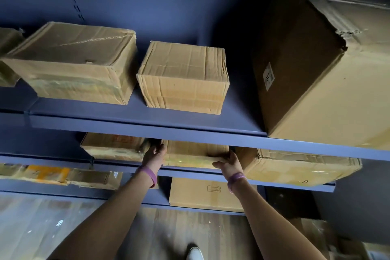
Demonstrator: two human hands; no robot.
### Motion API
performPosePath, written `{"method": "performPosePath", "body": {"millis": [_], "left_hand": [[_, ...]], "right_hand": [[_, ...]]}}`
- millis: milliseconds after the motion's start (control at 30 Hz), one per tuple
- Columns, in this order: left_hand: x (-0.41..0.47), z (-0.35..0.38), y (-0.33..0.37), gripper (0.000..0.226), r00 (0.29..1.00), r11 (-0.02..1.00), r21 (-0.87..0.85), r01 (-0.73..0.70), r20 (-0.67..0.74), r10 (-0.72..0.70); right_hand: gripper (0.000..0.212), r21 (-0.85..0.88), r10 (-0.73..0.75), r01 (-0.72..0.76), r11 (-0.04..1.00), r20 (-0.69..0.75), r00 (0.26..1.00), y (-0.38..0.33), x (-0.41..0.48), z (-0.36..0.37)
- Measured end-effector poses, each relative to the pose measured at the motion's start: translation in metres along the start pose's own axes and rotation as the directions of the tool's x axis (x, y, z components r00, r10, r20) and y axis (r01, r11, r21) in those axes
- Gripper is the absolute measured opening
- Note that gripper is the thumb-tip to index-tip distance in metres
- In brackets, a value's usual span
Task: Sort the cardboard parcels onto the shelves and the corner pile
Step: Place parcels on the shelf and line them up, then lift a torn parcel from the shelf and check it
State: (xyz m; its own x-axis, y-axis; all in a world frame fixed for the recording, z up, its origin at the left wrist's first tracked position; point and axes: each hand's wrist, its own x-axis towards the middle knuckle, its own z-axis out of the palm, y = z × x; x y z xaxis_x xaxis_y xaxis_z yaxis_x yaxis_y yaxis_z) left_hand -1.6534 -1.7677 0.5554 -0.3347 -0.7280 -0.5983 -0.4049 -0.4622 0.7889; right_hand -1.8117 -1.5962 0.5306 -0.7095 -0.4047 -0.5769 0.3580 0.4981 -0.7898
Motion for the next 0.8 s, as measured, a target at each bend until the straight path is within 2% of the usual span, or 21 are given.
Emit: {"method": "performPosePath", "body": {"millis": [67,133,267,400,567,800], "left_hand": [[-0.006,-0.003,-0.008,0.046,0.998,0.998,-0.034,0.061,-0.002,-0.061],[-0.019,-0.007,-0.011,0.041,0.990,0.988,-0.061,0.142,0.009,-0.142],[-0.046,-0.010,-0.025,0.034,0.970,0.976,-0.001,0.217,0.114,-0.215],[-0.076,-0.005,-0.034,0.026,0.954,0.980,0.070,0.188,0.225,-0.199],[-0.111,0.019,-0.027,0.034,0.906,0.983,0.158,0.089,0.396,-0.146],[-0.138,0.077,-0.016,0.019,0.872,0.986,0.167,-0.009,0.484,-0.074]], "right_hand": [[0.080,0.020,0.005,-0.005,1.000,-0.007,1.000,0.004,-0.006,0.000],[0.075,0.003,-0.004,0.004,1.000,-0.011,1.000,0.010,-0.017,0.000],[0.073,0.009,-0.018,0.018,1.000,-0.028,0.999,0.021,-0.050,-0.003],[0.072,0.032,0.002,0.001,0.999,-0.071,0.997,0.032,-0.088,-0.013],[0.077,0.132,0.028,-0.011,0.991,-0.133,0.991,0.045,-0.121,-0.043],[0.075,0.168,0.011,0.023,0.986,-0.200,0.980,0.047,-0.125,-0.116]]}}
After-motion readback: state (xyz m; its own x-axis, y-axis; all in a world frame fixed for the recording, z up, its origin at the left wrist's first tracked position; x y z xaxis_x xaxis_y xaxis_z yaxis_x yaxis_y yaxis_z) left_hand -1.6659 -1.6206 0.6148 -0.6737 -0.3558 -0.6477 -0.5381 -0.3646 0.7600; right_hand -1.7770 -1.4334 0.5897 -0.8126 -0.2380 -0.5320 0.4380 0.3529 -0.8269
